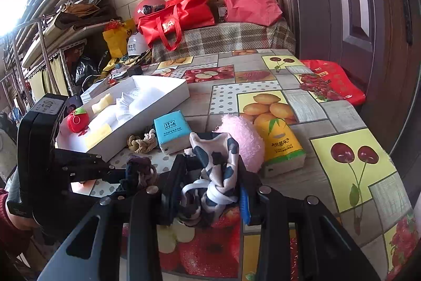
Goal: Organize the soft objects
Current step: 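Grasp blue hair ties with the left tool while the right tool grasps the patterned scrunchie, then carry the hair ties with the left tool while the right tool carries the scrunchie to the box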
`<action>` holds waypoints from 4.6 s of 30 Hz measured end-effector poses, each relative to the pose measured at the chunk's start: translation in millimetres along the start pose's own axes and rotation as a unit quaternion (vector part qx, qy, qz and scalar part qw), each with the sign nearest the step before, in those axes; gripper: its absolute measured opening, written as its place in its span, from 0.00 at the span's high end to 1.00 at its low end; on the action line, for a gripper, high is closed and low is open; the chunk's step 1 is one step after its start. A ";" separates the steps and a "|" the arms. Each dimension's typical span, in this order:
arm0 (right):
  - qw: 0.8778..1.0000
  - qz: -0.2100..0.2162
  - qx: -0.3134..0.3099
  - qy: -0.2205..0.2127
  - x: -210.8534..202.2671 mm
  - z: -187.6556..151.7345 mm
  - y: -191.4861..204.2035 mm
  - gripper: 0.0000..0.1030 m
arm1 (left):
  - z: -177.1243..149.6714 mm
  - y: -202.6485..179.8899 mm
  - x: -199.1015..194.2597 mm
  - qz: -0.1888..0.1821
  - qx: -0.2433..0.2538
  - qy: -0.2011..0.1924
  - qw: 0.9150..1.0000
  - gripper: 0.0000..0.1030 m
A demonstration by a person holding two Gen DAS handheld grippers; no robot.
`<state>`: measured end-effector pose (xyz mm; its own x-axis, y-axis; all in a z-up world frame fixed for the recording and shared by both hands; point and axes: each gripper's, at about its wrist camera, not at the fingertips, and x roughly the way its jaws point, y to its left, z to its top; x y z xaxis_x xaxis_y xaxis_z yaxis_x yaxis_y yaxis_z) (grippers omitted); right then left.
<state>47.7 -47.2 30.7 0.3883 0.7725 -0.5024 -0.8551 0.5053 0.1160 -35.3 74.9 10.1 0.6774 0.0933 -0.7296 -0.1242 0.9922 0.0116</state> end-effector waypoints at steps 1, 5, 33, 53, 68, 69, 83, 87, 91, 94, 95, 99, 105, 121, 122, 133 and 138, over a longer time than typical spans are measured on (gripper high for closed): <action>1.000 -0.001 0.000 -0.007 -2.0 0.5 0.1 0.66 | -0.6 -1.0 -5.0 0.003 0.003 -0.012 1.000 0.78; 0.998 -0.019 -0.004 -0.057 -14.4 0.6 3.5 0.66 | -4.4 -2.0 -29.7 0.008 0.006 -0.075 0.997 0.78; 0.989 -0.019 -0.064 -0.129 2.7 11.9 55.4 0.66 | -58.8 89.5 -117.5 0.106 -0.094 -0.259 0.956 0.78; 0.989 -0.008 -0.081 -0.126 12.2 12.5 76.9 0.65 | -58.5 91.0 -121.6 0.110 -0.104 -0.263 0.953 0.78; 0.989 0.006 -0.086 -0.124 20.5 14.0 90.4 0.65 | -58.7 92.7 -122.2 0.112 -0.105 -0.263 0.952 0.78; 0.988 0.007 -0.086 -0.124 20.8 13.8 90.9 0.65 | -58.8 93.3 -122.3 0.112 -0.106 -0.263 0.952 0.78; 0.988 0.015 -0.089 -0.123 23.2 13.5 97.0 0.65 | -63.0 103.0 -122.0 0.121 -0.118 -0.265 0.949 0.78; 0.988 0.018 -0.091 -0.122 24.6 13.6 99.2 0.65 | -62.9 101.9 -121.3 0.123 -0.122 -0.265 0.948 0.78; 0.988 0.019 -0.092 -0.123 25.0 13.4 101.3 0.65 | -63.0 102.4 -121.6 0.125 -0.121 -0.265 0.948 0.77; 0.988 0.020 -0.092 -0.122 24.8 13.3 101.7 0.65 | -62.5 104.9 -121.2 0.130 -0.120 -0.265 0.948 0.77; 0.988 0.020 -0.092 -0.122 25.1 13.2 101.9 0.65 | -62.2 105.7 -121.2 0.133 -0.120 -0.265 0.947 0.77; 0.988 0.027 -0.091 -0.120 28.4 14.3 107.3 0.65 | -62.9 110.0 -121.6 0.149 -0.123 -0.266 0.944 0.77; 0.987 0.041 -0.098 -0.120 35.6 16.4 121.1 0.65 | -63.3 117.9 -120.8 0.162 -0.129 -0.266 0.941 0.77; 0.986 0.070 -0.101 -0.115 56.8 23.1 150.0 0.65 | -63.4 139.9 -118.4 0.184 -0.148 -0.261 0.936 0.77; 0.986 0.071 -0.100 -0.116 57.9 23.6 151.2 0.65 | -63.2 141.6 -118.0 0.184 -0.149 -0.260 0.936 0.77; 0.986 0.080 -0.094 -0.110 72.3 29.6 159.4 0.65 | -68.7 165.6 -120.5 0.192 -0.192 -0.266 0.925 0.77; 0.988 0.083 -0.076 -0.102 82.4 35.8 153.9 0.65 | -67.4 174.0 -117.9 0.203 -0.202 -0.264 0.921 0.77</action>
<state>-39.6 108.0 37.8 0.2854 0.9093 -0.3030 -0.9488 0.3128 0.0450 -185.6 231.0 52.1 0.7613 0.5819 -0.2860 -0.6314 0.7656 -0.1229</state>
